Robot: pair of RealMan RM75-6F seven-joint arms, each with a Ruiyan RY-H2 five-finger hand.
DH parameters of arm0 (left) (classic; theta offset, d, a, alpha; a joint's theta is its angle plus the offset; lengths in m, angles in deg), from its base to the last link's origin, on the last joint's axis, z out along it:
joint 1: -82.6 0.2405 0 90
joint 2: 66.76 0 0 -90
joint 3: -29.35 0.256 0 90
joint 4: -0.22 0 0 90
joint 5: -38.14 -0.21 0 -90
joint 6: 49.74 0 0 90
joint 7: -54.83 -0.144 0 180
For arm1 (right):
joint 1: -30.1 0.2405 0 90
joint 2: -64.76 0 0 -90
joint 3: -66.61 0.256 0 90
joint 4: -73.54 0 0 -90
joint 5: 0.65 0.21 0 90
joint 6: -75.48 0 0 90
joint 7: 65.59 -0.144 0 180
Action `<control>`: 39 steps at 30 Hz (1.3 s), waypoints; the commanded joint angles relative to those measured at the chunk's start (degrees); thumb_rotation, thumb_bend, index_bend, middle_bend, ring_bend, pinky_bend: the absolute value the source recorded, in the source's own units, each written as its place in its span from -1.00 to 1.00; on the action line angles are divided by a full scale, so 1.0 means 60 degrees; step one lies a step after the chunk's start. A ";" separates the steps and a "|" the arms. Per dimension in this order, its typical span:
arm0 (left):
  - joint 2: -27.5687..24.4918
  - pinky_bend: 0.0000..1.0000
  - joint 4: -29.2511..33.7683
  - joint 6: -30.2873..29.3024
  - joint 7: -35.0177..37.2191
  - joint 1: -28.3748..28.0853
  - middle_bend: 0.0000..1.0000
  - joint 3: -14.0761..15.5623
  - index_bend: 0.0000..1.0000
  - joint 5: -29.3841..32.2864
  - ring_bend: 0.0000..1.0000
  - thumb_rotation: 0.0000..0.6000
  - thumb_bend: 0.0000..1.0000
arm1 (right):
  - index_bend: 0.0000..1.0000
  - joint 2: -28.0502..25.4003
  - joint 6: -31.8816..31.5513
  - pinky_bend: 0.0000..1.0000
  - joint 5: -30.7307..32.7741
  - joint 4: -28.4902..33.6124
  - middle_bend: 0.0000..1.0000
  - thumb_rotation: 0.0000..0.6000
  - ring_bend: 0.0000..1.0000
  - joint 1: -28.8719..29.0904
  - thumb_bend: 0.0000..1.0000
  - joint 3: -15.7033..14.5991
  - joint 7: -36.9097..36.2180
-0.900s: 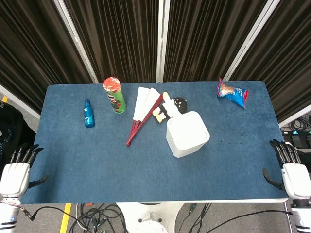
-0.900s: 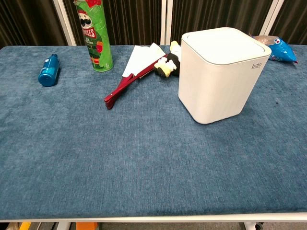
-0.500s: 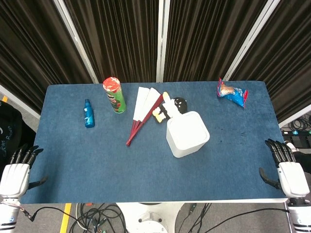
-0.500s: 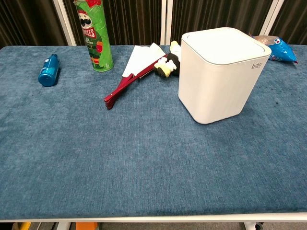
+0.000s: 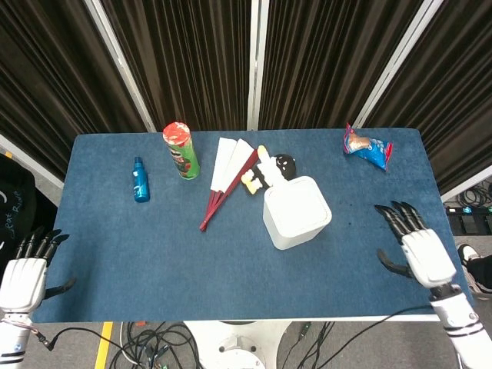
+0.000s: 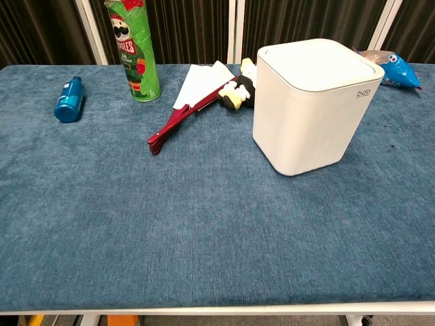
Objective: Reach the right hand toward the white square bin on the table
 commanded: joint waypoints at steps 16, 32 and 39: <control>0.0191 -0.82 -0.0564 0.0203 0.0561 0.0058 -0.73 0.0041 -0.62 0.0218 -0.95 1.00 -1.00 | -0.43 0.1174 0.2687 -1.00 0.1329 0.0549 -0.52 1.00 -1.00 0.2115 -0.41 0.0420 0.2296; 0.0284 -0.81 -0.0795 0.0082 0.0816 0.0134 -0.73 0.0074 -0.62 0.0131 -0.95 1.00 -1.00 | -0.38 0.1589 0.1941 -1.00 0.1582 0.0600 -0.49 1.00 -1.00 0.2015 -0.41 0.0326 0.2854; 0.0305 -0.82 -0.0833 0.0033 0.0875 0.0153 -0.73 0.0072 -0.62 0.0090 -0.95 1.00 -1.00 | -0.70 0.1006 0.0489 -1.00 0.1658 0.0676 -0.66 1.00 -1.00 0.1335 -0.41 0.0649 0.2127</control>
